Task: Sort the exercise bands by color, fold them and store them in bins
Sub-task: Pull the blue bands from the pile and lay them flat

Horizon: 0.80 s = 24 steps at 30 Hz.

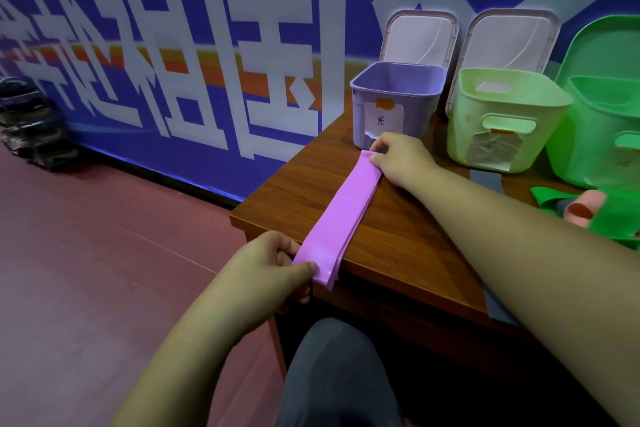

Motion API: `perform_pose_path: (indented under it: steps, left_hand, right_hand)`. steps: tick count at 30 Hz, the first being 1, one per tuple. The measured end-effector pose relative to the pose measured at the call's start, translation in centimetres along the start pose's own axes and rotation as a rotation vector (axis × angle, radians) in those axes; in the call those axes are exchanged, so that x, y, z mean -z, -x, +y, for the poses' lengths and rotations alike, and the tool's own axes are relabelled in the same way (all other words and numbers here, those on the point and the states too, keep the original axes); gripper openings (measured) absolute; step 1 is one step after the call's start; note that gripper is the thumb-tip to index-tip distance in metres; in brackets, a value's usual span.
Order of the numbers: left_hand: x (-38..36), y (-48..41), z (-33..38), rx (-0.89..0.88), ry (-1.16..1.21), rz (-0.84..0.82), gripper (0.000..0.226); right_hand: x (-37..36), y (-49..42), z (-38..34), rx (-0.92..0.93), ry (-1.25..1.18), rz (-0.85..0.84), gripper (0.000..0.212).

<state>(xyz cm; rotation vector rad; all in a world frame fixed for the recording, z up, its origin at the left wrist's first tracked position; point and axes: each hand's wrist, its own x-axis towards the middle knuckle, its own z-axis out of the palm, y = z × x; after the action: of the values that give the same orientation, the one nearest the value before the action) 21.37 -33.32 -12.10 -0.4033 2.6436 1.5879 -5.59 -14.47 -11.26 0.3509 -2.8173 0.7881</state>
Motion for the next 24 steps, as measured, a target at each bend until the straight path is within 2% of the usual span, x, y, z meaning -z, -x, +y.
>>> perform_pose_path:
  steps: [5, 9, 11, 13, 16, 21, 24]
  left_hand:
    - [0.1, -0.1, -0.4, -0.003, -0.154, 0.075, 0.025]
    - [0.3, 0.1, 0.2, 0.001, -0.286, 0.238, 0.035]
    - [0.1, 0.3, 1.0, -0.029, -0.267, 0.283, 0.032]
    - [-0.3, 0.3, 2.2, -0.085, -0.248, 0.295, 0.028]
    - [-1.7, 0.2, 4.5, -0.216, -0.249, 0.263, 0.021]
    - [-6.6, -0.3, 10.0, -0.431, -0.244, 0.006, 0.013]
    - [-10.7, -1.2, 13.2, -0.559, -0.233, -0.084, 0.013]
  right_hand:
    - [0.2, 0.4, -0.4, 0.027, 0.099, 0.024, 0.028]
    - [1.8, 1.0, 0.0, 0.017, 0.089, -0.012, 0.037]
    - [3.2, 1.7, 0.4, 0.039, 0.091, -0.042, 0.033]
    - [4.9, 2.7, 0.9, 0.037, 0.056, -0.073, 0.02]
    - [7.8, 4.8, 1.9, 0.065, 0.019, -0.119, 0.006]
    - [13.9, 8.8, 5.4, 0.079, -0.004, -0.079, 0.01]
    - [18.2, 12.0, 8.4, 0.066, -0.002, -0.022, 0.01]
